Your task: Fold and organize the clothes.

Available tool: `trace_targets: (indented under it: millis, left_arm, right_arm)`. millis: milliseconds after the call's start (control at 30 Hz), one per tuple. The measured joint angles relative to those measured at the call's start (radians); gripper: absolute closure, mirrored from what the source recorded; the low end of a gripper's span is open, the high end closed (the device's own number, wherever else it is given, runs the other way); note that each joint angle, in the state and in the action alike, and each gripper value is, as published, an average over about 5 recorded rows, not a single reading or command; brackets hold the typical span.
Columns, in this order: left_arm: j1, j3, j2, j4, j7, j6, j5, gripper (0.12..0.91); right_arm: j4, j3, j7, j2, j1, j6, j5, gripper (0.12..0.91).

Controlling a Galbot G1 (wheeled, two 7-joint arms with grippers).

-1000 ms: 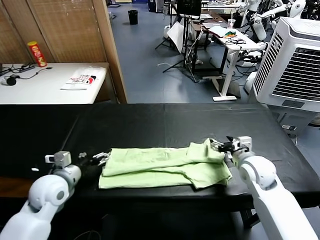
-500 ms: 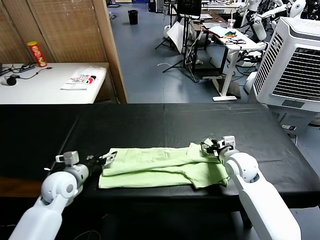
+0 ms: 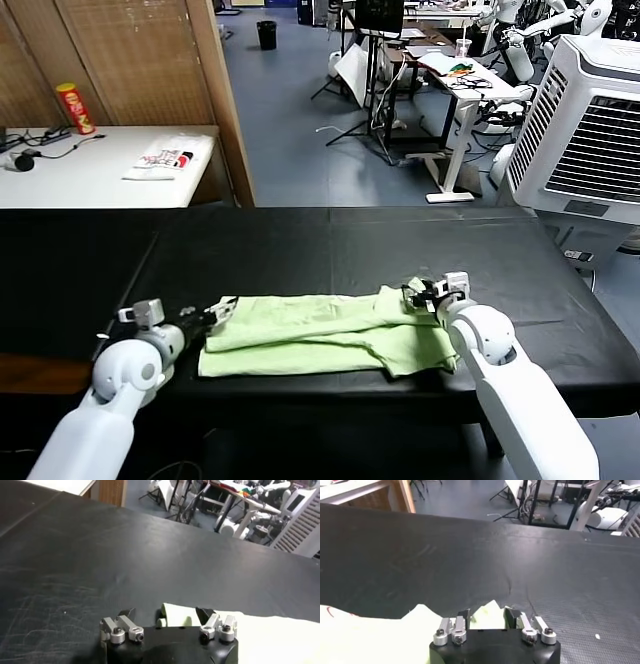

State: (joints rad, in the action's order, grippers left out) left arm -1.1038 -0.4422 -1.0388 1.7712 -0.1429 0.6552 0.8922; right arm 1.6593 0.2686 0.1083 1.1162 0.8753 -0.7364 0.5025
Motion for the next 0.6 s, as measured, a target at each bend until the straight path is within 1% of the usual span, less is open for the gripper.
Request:
trace_targets:
  millis: [167,200,233,267,333,433,600]
  left_arm:
    - [0.007,0.009,-0.009,-0.012,-0.006,-0.017,-0.013,0.719]
    - [0.007,0.01,-0.011,-0.012,-0.007,-0.022,-0.018,0.769]
    - [0.007,0.009,-0.014,-0.012,-0.007,-0.027,-0.026,0.822]
    - [0.006,0.009,-0.017,-0.01,-0.006,-0.034,-0.038,0.858]
    - [0.004,0.006,-0.024,-0.005,-0.005,-0.051,-0.071,0.895]
    - [0.003,0.004,-0.036,0.002,-0.001,-0.072,-0.113,0.897]
    - [0.01,0.009,-0.049,0.001,0.019,-0.075,-0.133,0.899]
  right_arm:
    - [0.002,0.013,0.01,0.012,0.015,0.0,-0.044,0.82]
    - [0.003,0.017,0.014,0.016,0.019,0.0,-0.054,0.851]
    - [0.004,0.022,0.018,0.021,0.023,0.001,-0.063,0.866]
    - [0.003,0.027,0.023,0.026,0.027,0.001,-0.072,0.882]
    - [0.001,0.037,0.032,0.037,0.033,0.001,-0.084,0.888]
    - [-0.004,0.049,0.037,0.052,0.038,0.006,-0.099,0.889]
    - [-0.004,0.057,0.024,0.063,0.045,0.031,-0.1,0.889]
